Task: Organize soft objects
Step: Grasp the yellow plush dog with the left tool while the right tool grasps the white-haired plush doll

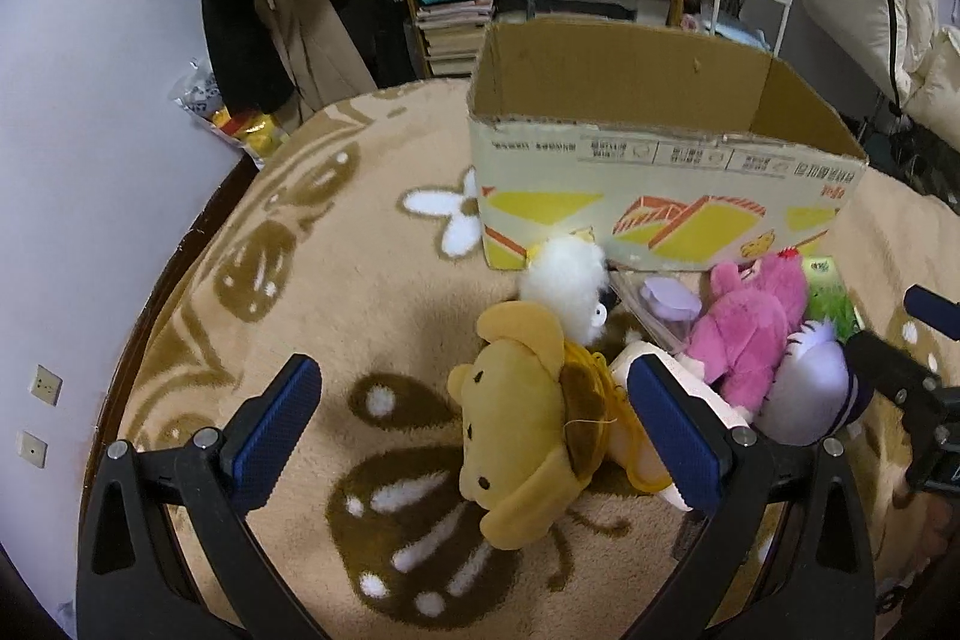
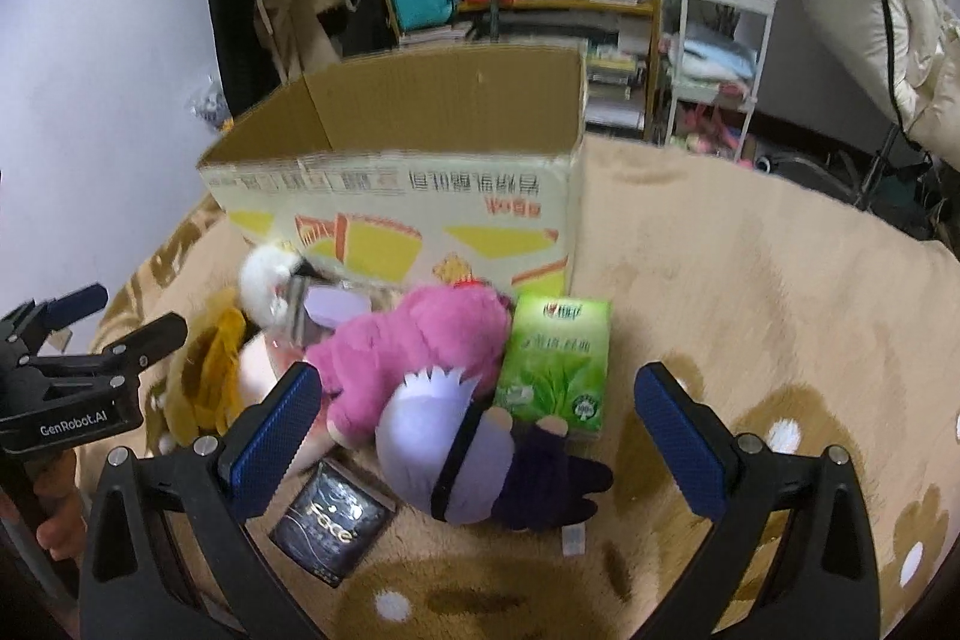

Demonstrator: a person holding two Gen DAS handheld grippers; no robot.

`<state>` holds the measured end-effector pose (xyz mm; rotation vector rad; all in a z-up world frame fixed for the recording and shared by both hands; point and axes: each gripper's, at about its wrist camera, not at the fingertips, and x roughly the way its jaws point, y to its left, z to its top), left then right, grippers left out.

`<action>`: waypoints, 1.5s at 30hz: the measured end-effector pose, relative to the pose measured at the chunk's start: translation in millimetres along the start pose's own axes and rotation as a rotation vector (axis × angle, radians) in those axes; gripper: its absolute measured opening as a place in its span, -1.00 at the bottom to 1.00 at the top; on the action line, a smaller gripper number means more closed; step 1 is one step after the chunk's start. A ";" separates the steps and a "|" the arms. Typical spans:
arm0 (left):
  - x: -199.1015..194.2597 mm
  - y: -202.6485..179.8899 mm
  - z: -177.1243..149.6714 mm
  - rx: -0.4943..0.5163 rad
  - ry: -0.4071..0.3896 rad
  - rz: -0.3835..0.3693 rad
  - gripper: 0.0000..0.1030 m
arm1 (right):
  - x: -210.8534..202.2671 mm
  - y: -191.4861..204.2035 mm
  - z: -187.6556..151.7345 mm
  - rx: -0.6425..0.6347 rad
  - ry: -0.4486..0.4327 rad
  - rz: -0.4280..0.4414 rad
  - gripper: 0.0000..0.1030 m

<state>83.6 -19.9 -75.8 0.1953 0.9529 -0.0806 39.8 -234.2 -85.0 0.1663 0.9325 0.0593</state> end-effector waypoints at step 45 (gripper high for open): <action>43.6 2.3 -15.7 -0.114 0.153 -0.184 0.07 | 65.7 -22.6 -11.7 0.030 0.252 0.031 0.91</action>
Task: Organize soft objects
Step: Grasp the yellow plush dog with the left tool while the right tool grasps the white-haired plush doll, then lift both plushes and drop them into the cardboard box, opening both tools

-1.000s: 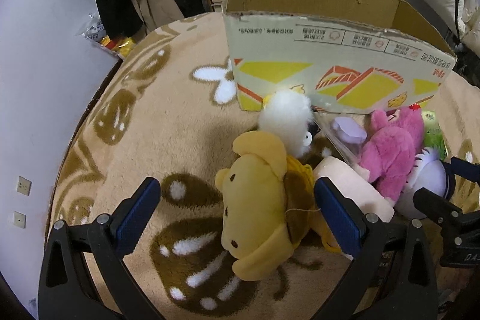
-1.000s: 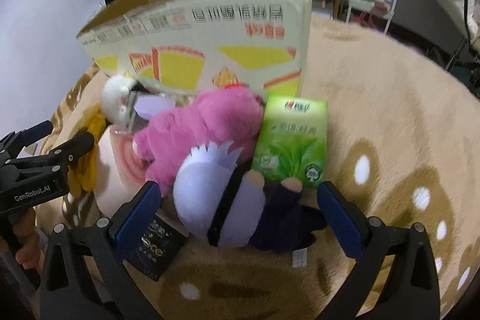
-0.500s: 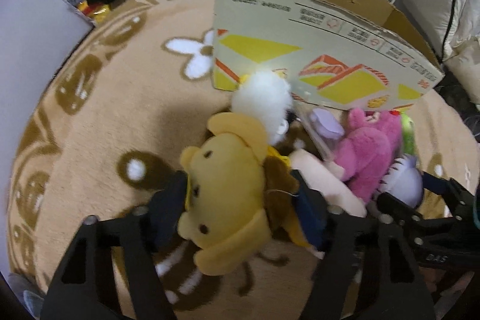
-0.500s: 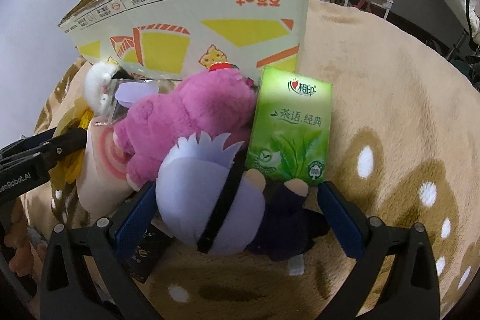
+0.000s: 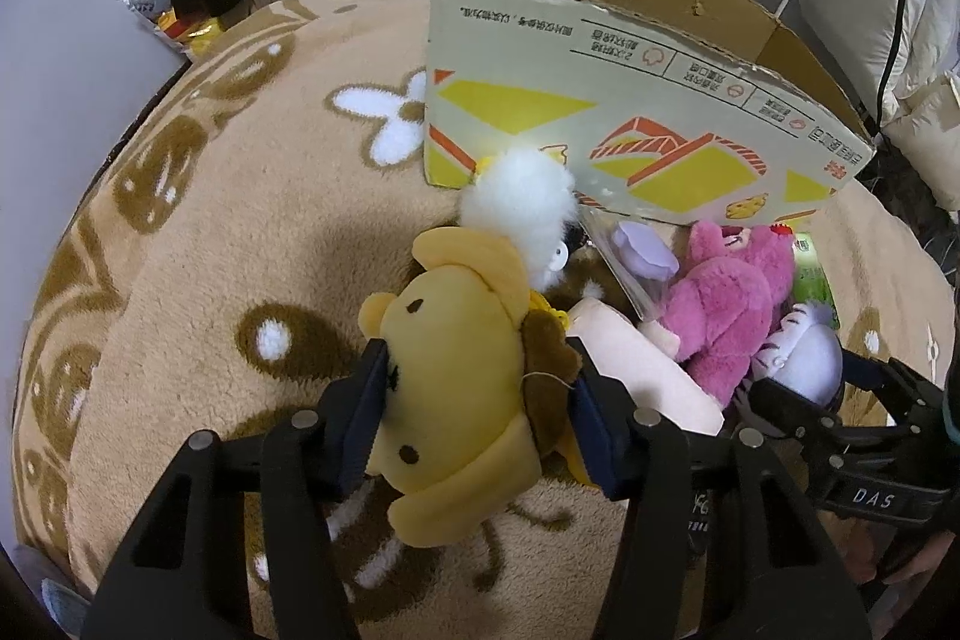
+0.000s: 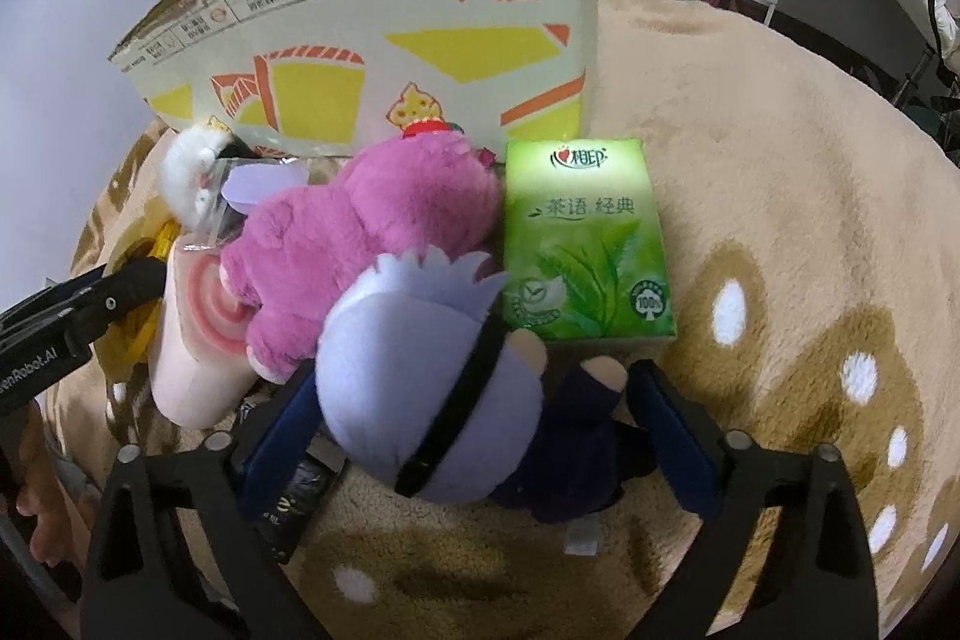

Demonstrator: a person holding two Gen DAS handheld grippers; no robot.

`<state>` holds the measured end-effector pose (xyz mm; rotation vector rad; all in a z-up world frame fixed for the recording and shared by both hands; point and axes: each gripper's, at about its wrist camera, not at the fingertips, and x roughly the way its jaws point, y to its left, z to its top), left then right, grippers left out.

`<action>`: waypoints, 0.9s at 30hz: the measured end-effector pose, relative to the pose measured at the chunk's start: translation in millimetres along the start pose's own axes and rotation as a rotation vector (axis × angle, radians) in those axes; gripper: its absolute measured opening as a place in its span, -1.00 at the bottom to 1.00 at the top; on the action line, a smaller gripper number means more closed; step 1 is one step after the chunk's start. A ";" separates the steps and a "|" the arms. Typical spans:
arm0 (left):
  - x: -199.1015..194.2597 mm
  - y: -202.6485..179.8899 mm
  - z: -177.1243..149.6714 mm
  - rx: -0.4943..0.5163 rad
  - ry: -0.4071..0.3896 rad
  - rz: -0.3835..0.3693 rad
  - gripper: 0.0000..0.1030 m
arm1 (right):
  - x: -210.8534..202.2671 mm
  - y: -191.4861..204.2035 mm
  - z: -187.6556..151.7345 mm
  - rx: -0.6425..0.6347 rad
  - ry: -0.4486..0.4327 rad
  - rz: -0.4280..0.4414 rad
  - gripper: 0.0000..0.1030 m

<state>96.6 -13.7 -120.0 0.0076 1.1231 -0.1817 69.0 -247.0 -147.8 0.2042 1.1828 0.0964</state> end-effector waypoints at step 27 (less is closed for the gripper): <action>-125.9 -8.0 -23.7 0.063 -0.474 0.102 0.00 | -116.5 23.5 -12.2 -0.039 -0.476 0.005 0.64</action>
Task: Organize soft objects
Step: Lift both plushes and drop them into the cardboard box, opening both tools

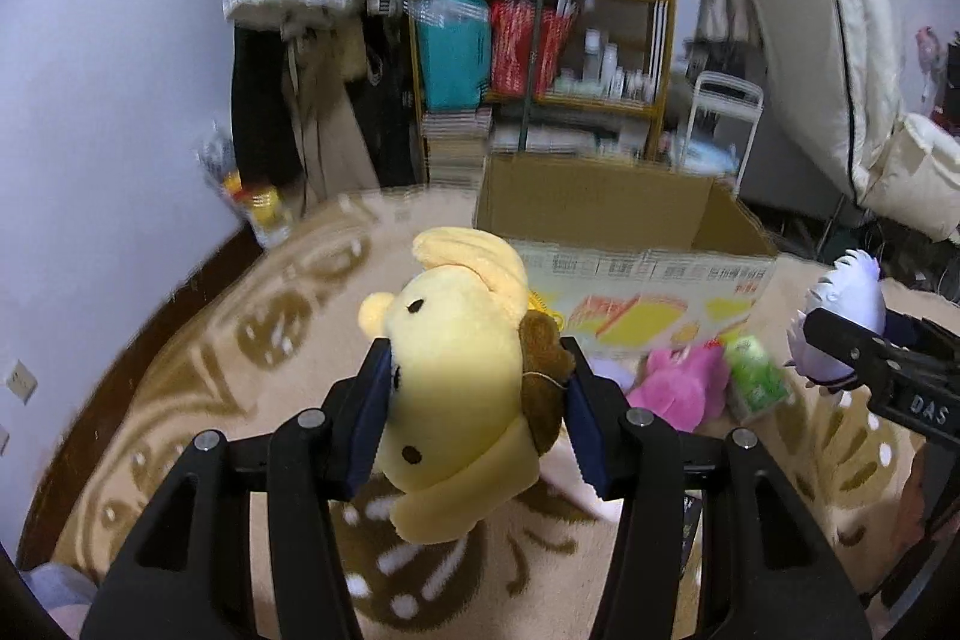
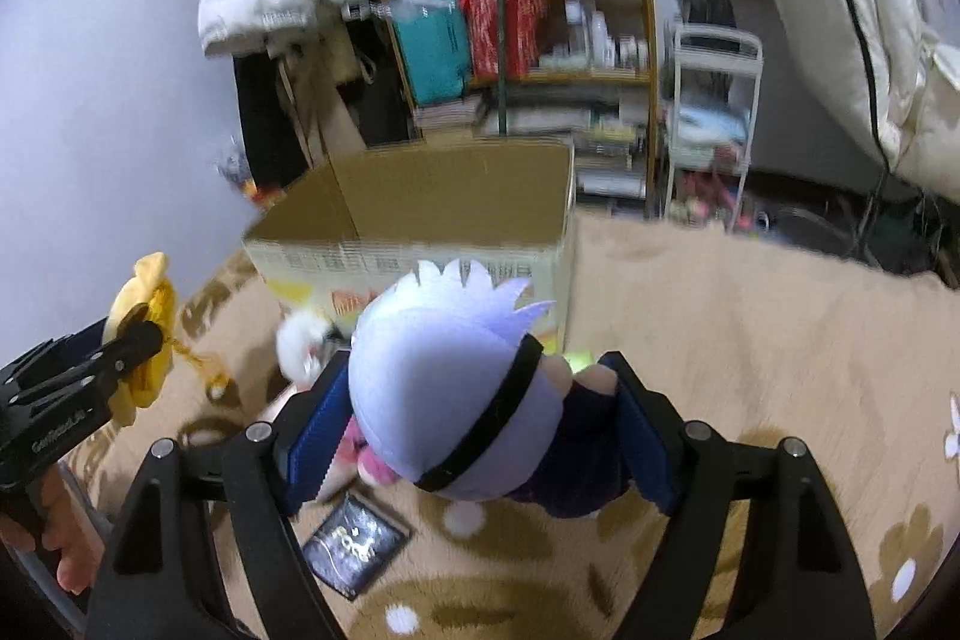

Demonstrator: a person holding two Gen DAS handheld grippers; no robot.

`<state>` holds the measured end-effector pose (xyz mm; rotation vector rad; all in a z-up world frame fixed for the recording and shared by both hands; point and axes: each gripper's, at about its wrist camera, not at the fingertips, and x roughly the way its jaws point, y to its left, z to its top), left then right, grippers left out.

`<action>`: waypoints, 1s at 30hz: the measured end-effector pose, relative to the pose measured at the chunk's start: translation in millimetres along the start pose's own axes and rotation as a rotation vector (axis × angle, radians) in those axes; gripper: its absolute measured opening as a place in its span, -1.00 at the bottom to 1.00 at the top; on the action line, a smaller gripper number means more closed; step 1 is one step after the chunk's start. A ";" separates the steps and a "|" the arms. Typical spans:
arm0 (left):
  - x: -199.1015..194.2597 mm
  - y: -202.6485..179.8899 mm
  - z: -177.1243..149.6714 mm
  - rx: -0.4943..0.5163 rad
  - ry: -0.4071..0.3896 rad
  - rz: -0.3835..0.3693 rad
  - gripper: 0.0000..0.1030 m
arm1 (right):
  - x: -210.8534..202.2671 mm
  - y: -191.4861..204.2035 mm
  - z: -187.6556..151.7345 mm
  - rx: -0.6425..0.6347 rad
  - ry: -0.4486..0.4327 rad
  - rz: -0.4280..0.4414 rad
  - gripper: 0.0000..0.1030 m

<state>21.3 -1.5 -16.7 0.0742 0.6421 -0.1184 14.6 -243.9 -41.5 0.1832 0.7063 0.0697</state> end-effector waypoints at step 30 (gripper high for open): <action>-2.2 -14.9 109.0 0.056 -0.350 -0.036 0.02 | -22.0 18.8 118.6 -0.148 -0.361 0.035 0.65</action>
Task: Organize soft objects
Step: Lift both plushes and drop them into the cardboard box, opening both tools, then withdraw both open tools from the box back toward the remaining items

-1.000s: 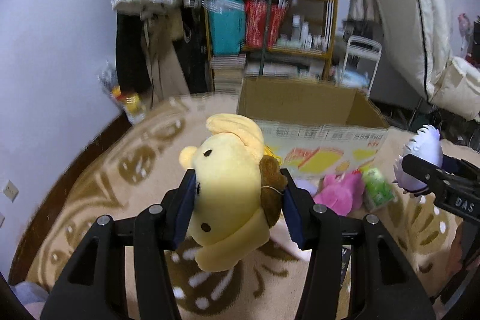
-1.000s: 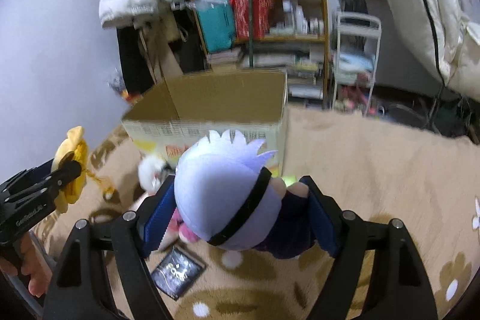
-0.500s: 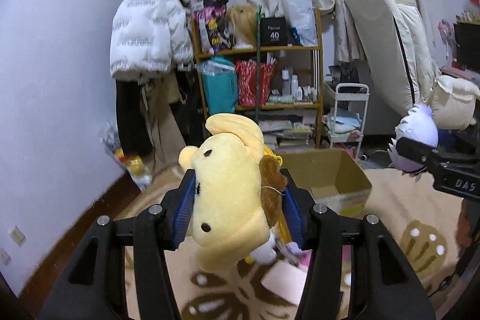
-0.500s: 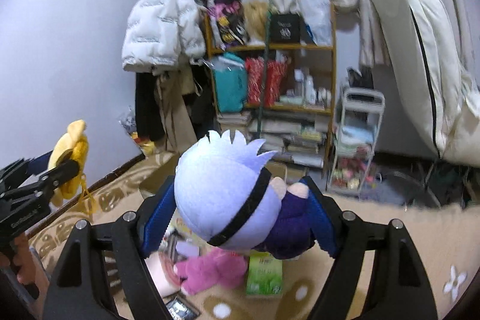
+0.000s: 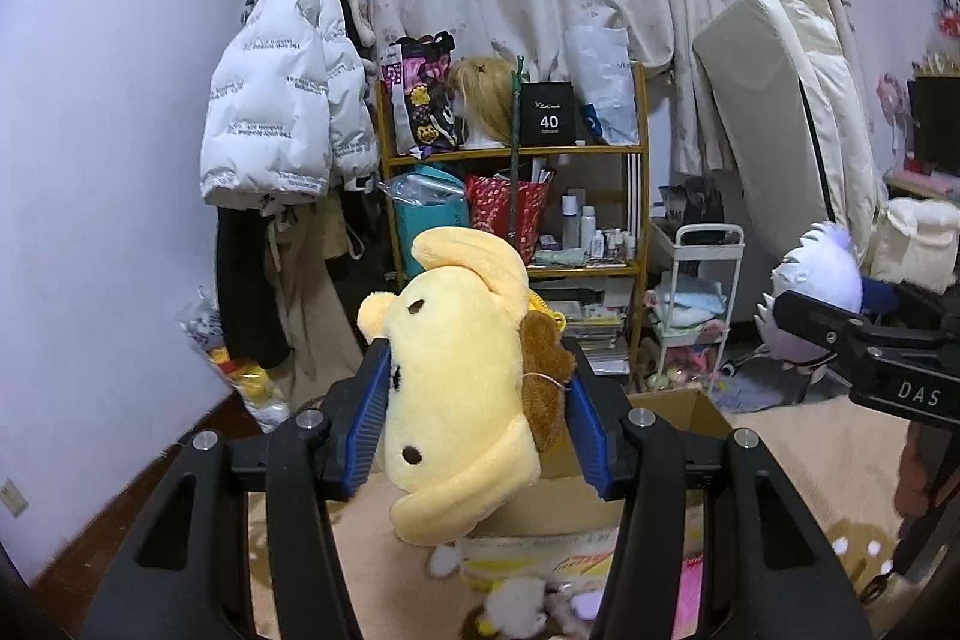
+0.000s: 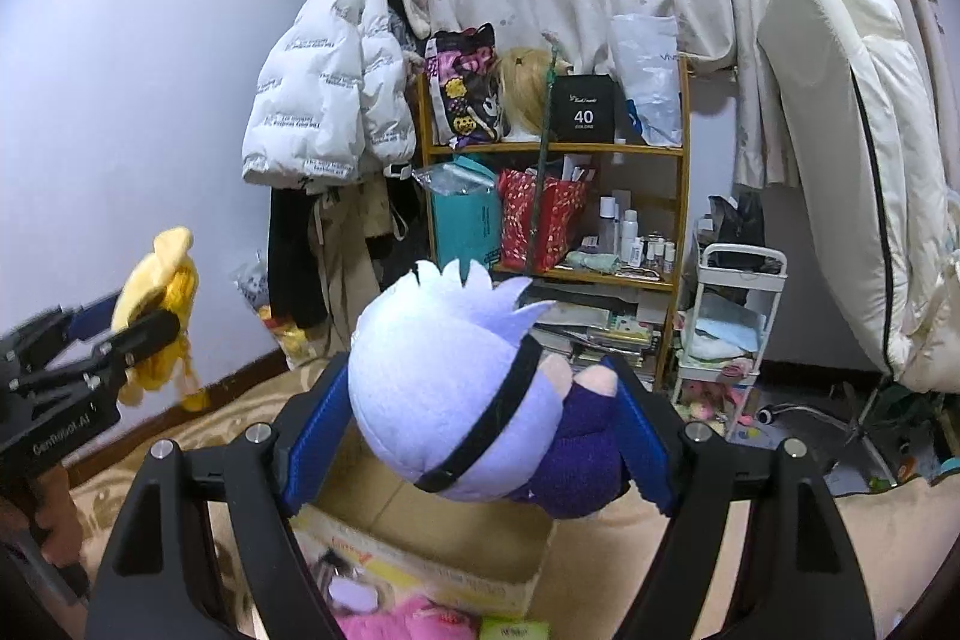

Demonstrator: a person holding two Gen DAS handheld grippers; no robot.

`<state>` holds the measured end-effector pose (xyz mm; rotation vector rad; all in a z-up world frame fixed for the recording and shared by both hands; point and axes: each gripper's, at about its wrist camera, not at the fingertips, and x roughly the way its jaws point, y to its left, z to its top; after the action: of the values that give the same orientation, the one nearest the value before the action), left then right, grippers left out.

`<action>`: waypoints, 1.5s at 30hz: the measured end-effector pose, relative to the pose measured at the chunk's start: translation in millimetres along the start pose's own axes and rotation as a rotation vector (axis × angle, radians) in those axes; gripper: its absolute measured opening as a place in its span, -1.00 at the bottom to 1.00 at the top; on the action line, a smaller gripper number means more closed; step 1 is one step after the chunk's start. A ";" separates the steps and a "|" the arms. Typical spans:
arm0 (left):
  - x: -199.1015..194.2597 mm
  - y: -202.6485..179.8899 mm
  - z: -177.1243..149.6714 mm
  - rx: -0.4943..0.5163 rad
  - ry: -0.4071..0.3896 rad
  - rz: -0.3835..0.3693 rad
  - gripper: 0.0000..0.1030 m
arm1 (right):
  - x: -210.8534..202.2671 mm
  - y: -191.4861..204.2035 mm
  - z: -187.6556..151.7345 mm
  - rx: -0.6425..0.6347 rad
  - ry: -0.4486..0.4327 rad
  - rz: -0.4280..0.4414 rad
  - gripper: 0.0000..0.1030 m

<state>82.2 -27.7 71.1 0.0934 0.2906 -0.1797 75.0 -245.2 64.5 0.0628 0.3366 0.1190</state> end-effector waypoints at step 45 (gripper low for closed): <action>110.2 -29.1 -77.4 0.026 0.288 -0.099 0.55 | 98.5 -32.6 -77.8 0.219 0.179 0.151 0.99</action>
<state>159.2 -65.0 -36.9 0.1315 0.5805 -0.2686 144.8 -261.8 -43.5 0.2964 0.5227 0.2384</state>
